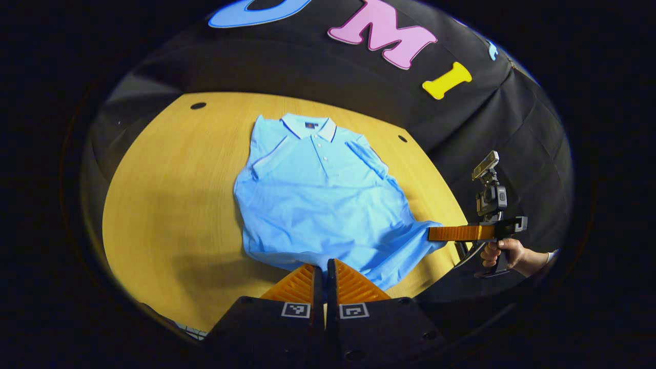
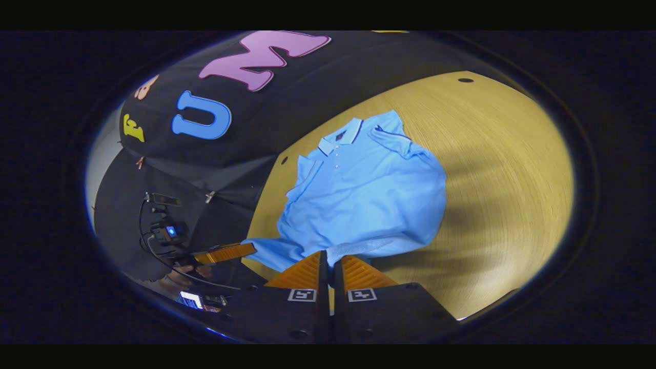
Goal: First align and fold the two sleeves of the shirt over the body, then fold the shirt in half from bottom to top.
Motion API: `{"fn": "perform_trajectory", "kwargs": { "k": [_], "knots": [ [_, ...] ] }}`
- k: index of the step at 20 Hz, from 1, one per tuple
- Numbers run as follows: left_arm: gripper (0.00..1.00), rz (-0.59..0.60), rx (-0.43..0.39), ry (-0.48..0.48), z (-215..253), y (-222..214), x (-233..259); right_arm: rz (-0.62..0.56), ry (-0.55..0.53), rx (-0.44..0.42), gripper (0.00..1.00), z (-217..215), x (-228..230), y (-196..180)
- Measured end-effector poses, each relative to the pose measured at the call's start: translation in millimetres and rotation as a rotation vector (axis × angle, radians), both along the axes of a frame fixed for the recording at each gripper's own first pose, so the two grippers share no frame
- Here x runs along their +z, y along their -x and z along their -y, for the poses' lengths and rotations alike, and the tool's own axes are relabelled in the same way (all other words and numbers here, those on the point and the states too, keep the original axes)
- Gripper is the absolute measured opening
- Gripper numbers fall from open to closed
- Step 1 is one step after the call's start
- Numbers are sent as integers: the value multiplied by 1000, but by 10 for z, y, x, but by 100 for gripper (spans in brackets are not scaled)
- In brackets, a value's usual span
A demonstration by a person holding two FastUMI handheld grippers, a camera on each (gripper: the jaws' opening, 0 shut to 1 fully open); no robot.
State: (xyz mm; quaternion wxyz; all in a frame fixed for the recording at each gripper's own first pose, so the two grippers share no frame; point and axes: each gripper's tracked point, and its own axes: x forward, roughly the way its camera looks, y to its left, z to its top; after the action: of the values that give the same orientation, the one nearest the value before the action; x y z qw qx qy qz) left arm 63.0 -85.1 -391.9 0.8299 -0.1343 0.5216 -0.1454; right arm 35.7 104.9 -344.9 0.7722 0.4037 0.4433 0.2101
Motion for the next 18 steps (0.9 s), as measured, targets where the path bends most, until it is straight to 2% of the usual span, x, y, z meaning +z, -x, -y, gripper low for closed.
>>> {"fn": "perform_trajectory", "kwargs": {
  "k": [2, 4, 7, 8, 9, 10, 11, 12, 13, 14, 15, 17, 18],
  "knots": [
    [6, 46, 24, -14, -75, -300, 88, 53, 4, -32, 13, 91, 147, -301],
    [6, 86, 65, -8, -87, -645, 227, 123, 35, -48, 2, 211, 306, -668],
    [6, 187, 85, -1, -52, -1272, 470, 211, 73, -68, 1, 346, 549, -1230],
    [6, 208, 97, -18, -84, -1488, 511, 235, 84, -77, 7, 398, 623, -1444],
    [6, 232, 112, -39, -131, -1720, 545, 260, 96, -88, 7, 445, 690, -1689],
    [6, 259, 122, -55, -183, -1917, 567, 281, 108, -98, 1, 464, 715, -1902],
    [6, 279, 135, -69, -234, -2160, 569, 291, 131, -106, 7, 500, 712, -2114],
    [6, 276, 151, -78, -277, -2366, 536, 297, 157, -111, 7, 533, 680, -2346],
    [11, 273, 167, -90, -326, -2568, 498, 303, 174, -116, 7, 551, 664, -2524],
    [6, 275, 179, -114, -404, -2741, 430, 305, 193, -120, 7, 581, 645, -2706],
    [6, 281, 185, -140, -482, -2918, 374, 302, 217, -124, 1, 600, 580, -2877],
    [6, 260, 199, -178, -616, -3194, 192, 291, 250, -122, 14, 586, 463, -3232],
    [6, 243, 219, -183, -660, -3327, 57, 277, 268, -114, 7, 546, 361, -3390]
  ]
}}
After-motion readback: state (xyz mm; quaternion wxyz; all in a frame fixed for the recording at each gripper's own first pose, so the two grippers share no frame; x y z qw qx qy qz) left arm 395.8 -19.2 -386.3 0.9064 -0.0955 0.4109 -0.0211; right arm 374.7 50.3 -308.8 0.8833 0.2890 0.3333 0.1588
